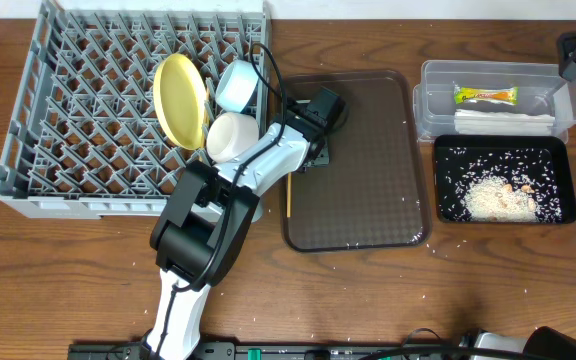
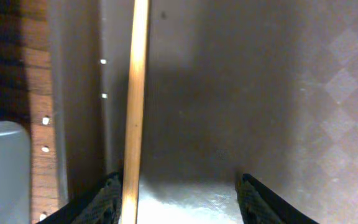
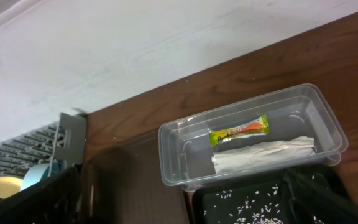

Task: Sort waste into correct bins and load items into the dishwasher

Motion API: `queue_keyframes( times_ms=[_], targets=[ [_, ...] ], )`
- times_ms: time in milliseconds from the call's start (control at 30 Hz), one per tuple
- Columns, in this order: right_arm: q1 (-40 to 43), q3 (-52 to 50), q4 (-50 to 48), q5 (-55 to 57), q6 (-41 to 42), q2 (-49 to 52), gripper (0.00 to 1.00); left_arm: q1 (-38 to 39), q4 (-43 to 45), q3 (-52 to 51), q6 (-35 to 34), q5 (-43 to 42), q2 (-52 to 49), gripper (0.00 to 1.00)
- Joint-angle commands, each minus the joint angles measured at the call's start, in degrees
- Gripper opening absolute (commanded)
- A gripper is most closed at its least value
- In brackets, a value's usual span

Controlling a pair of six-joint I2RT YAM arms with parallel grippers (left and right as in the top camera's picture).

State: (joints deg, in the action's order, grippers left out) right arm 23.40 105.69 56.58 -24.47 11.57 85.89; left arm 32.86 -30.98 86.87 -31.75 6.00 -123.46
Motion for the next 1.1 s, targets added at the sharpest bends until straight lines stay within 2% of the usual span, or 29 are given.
queue_keyframes(
  times_ms=[0, 33, 133, 233, 433, 667, 733, 867, 967, 1067],
  targets=[
    [0.59, 0.04, 0.11, -0.39, 0.61, 0.11, 0.99, -0.15, -0.11, -1.44, -0.5, -5.33, -1.75, 0.5],
    [0.59, 0.04, 0.11, -0.39, 0.59, 0.11, 0.99, -0.07, 0.04, -1.44, -0.52, -5.68, -1.75, 0.41],
    [0.59, 0.04, 0.11, -0.39, 0.59, 0.11, 0.99, 0.42, 0.52, -1.44, -0.5, -6.73, -1.75, 0.29],
    [0.59, 0.04, 0.11, -0.39, 0.59, 0.11, 0.99, 1.18, 0.87, -1.4, 0.09, -6.88, -1.73, 0.08],
    [0.59, 0.04, 0.11, -0.39, 0.59, 0.11, 0.99, 1.2, 0.22, 3.13, 11.85, -6.86, 1.36, 0.07],
    [0.59, 0.04, 0.11, -0.39, 0.59, 0.11, 0.99, -2.51, -2.54, 4.76, 17.22, -6.32, 16.65, 0.07],
    [0.59, 0.04, 0.11, -0.39, 0.59, 0.11, 0.99, -5.42, -6.47, 4.76, 18.75, -2.47, 23.76, 0.08],
    [0.59, 0.04, 0.11, -0.39, 0.59, 0.11, 0.99, -10.51, -12.37, 4.76, 23.08, 5.16, 30.34, 0.07],
    [0.59, 0.04, 0.11, -0.39, 0.59, 0.11, 0.99, -15.08, -15.69, 4.68, 27.5, 8.92, 31.5, 0.08],
    [0.59, 0.04, 0.11, -0.39, 0.59, 0.11, 0.99, -19.39, -15.08, 3.06, 31.58, 9.09, 30.56, 0.07]
  ],
)
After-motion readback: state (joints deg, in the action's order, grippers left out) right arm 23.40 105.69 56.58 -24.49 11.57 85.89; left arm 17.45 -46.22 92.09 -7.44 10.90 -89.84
